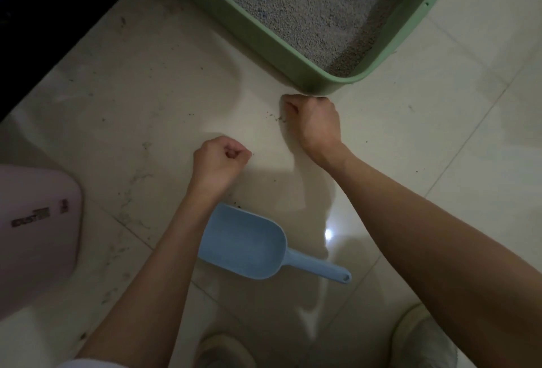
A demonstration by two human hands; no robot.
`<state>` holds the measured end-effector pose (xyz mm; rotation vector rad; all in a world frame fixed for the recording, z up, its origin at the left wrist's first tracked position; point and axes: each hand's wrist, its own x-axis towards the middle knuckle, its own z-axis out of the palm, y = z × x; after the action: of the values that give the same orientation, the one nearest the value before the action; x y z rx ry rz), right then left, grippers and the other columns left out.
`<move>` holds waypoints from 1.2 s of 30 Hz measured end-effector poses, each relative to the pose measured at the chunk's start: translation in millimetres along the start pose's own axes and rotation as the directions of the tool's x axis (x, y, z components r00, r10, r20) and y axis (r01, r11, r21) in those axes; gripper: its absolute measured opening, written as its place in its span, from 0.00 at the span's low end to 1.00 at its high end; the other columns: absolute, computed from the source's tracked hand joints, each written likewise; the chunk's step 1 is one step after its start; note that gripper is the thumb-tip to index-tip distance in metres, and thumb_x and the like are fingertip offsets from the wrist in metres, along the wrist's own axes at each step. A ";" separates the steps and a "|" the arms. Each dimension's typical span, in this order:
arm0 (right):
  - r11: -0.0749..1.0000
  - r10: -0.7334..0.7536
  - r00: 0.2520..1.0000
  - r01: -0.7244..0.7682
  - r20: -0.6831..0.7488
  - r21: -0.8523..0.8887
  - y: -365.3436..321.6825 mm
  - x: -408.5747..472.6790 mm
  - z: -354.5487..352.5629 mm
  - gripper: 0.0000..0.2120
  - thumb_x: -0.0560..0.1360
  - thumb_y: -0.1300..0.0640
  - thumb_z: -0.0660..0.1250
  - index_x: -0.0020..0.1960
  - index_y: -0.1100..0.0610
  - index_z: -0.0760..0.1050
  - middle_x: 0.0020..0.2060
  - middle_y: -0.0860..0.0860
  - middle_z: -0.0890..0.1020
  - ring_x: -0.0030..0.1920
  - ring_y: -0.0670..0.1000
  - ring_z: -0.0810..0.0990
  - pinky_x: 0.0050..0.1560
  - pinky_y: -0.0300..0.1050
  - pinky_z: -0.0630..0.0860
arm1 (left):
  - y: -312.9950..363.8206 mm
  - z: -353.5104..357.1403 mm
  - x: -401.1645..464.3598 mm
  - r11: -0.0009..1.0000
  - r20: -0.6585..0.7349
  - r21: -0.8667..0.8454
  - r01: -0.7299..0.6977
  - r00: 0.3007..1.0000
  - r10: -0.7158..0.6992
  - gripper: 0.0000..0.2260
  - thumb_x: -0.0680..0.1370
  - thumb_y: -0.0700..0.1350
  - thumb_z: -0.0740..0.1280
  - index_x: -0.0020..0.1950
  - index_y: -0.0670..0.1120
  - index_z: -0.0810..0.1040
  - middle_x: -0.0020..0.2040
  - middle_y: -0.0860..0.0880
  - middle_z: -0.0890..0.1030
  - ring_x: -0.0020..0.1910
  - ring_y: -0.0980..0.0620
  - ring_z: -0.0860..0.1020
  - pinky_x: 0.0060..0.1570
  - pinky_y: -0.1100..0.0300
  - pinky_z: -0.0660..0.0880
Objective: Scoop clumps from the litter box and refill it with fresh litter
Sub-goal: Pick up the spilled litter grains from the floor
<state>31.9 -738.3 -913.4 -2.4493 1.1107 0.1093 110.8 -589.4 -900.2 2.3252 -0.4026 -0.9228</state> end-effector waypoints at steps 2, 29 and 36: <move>0.999 0.020 1.000 -0.020 -0.024 -0.035 -0.2 0.5 2.9 0.07 0.76 0.60 0.58 0.44 0.57 0.75 0.40 0.61 0.79 0.41 0.64 0.74 0.38 0.46 0.61 | -1.7 3.3 -0.1 0.994 -0.006 0.096 -0.045 0.999 0.046 0.05 0.71 0.43 0.72 0.45 0.43 0.81 0.37 0.51 0.76 0.39 0.55 0.73 0.39 0.70 0.64; 0.938 -0.076 0.951 -0.034 0.300 0.345 0.3 -75.7 8.7 0.05 0.73 0.59 0.68 0.44 0.62 0.77 0.39 0.51 0.77 0.38 0.50 0.74 0.39 0.32 0.67 | 8.8 -2.8 -5.9 0.805 0.137 -0.567 0.174 0.984 -0.117 0.13 0.75 0.29 0.57 0.39 0.42 0.76 0.35 0.45 0.76 0.34 0.53 0.74 0.34 0.68 0.74; 0.978 -0.144 0.941 0.088 0.306 0.192 -3.8 -80.0 13.3 0.09 0.77 0.58 0.62 0.49 0.63 0.77 0.51 0.58 0.79 0.51 0.58 0.77 0.51 0.46 0.69 | 8.6 0.5 10.3 0.879 0.044 -0.460 0.129 0.992 -0.122 0.10 0.76 0.34 0.59 0.40 0.43 0.78 0.33 0.47 0.74 0.31 0.55 0.72 0.33 0.67 0.71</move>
<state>-17.7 -674.8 -904.0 -2.2335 0.7969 0.3431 117.3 -601.2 -900.5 1.9201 -0.0235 -0.9733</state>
